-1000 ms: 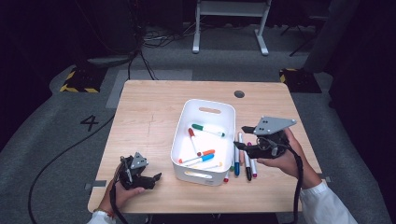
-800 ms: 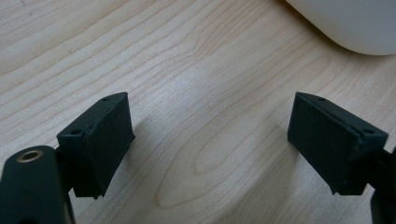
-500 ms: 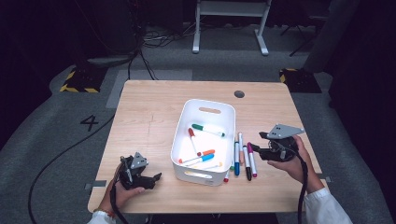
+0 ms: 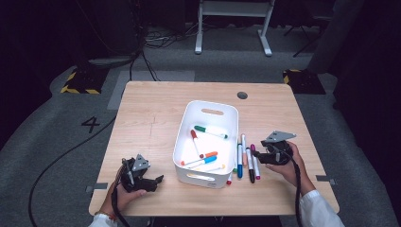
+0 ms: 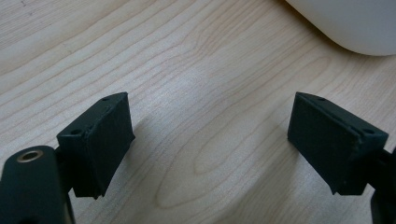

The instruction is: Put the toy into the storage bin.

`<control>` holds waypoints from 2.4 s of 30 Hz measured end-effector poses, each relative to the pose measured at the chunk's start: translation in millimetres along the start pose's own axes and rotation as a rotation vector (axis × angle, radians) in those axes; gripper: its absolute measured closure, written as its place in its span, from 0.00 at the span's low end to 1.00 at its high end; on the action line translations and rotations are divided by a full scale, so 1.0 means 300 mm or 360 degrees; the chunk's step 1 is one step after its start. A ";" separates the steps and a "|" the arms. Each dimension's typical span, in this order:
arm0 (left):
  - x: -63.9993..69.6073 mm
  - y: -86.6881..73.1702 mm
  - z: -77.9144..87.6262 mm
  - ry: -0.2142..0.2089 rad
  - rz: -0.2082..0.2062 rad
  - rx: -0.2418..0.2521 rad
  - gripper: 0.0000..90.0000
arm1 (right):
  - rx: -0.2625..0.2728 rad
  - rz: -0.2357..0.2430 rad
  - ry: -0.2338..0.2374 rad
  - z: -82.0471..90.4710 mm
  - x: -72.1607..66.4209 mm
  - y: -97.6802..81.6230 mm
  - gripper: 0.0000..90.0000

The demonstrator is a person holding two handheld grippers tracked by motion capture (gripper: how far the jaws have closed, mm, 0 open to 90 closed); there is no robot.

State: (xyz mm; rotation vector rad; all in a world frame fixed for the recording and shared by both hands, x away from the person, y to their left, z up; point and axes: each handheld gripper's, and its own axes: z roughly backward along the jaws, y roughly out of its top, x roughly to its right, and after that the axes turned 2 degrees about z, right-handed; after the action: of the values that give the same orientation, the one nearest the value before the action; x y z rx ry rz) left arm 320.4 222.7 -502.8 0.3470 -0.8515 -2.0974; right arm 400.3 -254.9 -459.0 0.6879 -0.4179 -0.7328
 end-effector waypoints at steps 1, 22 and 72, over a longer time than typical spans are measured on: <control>0.000 0.000 0.000 0.0000 0.0000 0.0000 0.16 | -0.0005 0.0007 0.0001 -0.009 0.001 -0.003 0.47; 0.000 0.000 0.000 0.0000 0.0000 0.0000 0.16 | -0.0092 -0.0194 -0.0073 -0.081 0.075 -0.064 0.75; 0.001 0.000 0.000 0.0000 0.0001 0.0002 0.16 | 0.0432 0.0353 0.0294 0.358 -0.183 0.427 0.83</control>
State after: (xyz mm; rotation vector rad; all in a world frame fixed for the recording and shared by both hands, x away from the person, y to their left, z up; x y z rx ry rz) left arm 320.3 222.5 -502.9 0.3474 -0.8528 -2.0961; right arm 361.8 -190.7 -299.6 0.9396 -0.4199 -0.4017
